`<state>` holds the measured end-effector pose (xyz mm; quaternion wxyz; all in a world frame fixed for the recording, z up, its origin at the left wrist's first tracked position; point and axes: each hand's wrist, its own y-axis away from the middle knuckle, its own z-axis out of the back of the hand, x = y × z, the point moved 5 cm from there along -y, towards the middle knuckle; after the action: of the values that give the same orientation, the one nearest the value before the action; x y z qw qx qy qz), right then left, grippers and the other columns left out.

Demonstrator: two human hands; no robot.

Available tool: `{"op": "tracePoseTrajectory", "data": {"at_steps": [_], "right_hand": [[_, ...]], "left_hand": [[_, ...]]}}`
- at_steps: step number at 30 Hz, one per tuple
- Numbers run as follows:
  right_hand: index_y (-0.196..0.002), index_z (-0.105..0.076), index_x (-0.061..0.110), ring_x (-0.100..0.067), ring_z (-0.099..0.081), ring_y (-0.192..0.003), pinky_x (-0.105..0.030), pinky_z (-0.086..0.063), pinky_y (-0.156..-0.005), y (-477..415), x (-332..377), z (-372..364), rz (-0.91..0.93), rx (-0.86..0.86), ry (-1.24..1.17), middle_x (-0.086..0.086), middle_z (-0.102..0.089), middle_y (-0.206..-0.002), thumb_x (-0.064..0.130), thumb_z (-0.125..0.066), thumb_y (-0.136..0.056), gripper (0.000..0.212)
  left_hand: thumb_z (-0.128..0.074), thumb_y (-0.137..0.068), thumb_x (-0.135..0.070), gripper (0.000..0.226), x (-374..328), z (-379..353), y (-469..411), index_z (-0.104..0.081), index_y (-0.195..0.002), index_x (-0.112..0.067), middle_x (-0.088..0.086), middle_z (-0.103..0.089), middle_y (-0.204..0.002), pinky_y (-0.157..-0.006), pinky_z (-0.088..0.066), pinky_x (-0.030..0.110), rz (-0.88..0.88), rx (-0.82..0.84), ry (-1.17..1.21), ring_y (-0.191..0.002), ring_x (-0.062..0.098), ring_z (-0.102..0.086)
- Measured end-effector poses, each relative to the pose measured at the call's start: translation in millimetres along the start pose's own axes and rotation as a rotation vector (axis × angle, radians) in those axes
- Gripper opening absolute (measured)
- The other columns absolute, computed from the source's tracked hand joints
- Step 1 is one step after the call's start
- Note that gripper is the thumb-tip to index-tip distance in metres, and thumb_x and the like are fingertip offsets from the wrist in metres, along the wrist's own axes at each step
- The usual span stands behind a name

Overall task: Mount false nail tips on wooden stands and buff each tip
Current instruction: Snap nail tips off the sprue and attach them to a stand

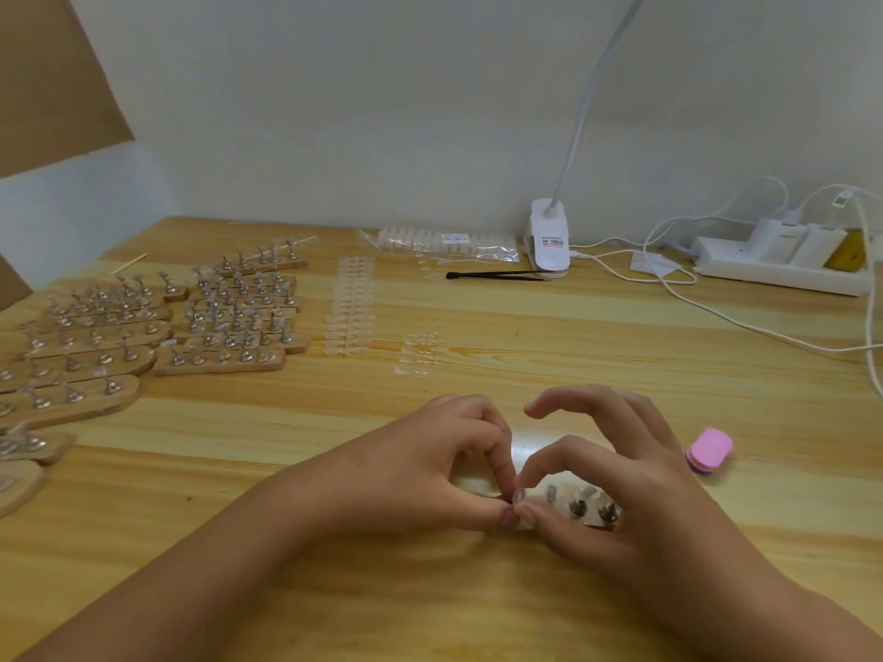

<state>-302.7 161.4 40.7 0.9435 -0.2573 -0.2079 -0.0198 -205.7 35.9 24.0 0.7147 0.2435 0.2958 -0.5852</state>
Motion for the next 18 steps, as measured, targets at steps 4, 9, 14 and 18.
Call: {"op": "tracePoseTrajectory", "data": {"at_steps": [4,9,14,18], "right_hand": [[-0.087,-0.070,0.033,-0.019,-0.045,-0.123,-0.047,-0.041,-0.098,0.2,3.1,2.4,0.027,0.000,0.058,0.009,-0.055,-0.126,0.051,-0.057,-0.080,0.023],[-0.119,-0.059,0.044,-0.008,-0.049,-0.122,-0.028,-0.034,-0.103,-7.5,-14.0,41.1,-0.057,-0.044,-0.028,0.019,-0.052,-0.127,0.061,-0.056,-0.081,0.042],[-0.109,-0.051,0.062,0.000,-0.064,-0.077,-0.016,-0.050,-0.066,6.3,-55.7,78.5,-0.216,0.290,0.023,0.026,-0.066,-0.091,0.096,-0.033,-0.067,0.057],[-0.104,-0.048,0.063,0.000,-0.061,-0.083,-0.014,-0.047,-0.060,28.3,-83.4,70.4,-0.310,0.542,0.154,0.030,-0.061,-0.096,0.100,-0.029,-0.056,0.063]], "left_hand": [[-0.075,-0.080,-0.041,0.013,-1.0,0.0,0.4,-0.066,-0.086,-0.036,-0.022,-0.052,-0.109,-0.094,-0.038,0.018,0.004,0.008,-0.009,-0.117,-0.002,-0.043],[-0.072,-0.081,-0.046,0.015,-4.3,0.9,0.8,-0.063,-0.091,-0.040,-0.024,-0.053,-0.107,-0.093,-0.038,0.018,0.009,0.028,-0.092,-0.114,-0.002,-0.041],[-0.067,-0.078,-0.057,0.019,-4.3,-2.5,0.7,-0.061,-0.087,-0.041,-0.025,-0.054,-0.103,-0.090,-0.042,0.024,0.012,-0.010,-0.153,-0.111,-0.002,-0.042],[-0.066,-0.070,-0.068,0.029,-5.6,-14.5,3.2,-0.063,-0.091,-0.048,-0.030,-0.053,-0.105,-0.089,-0.042,0.023,-0.015,0.045,-0.113,-0.112,-0.007,-0.044]]}}
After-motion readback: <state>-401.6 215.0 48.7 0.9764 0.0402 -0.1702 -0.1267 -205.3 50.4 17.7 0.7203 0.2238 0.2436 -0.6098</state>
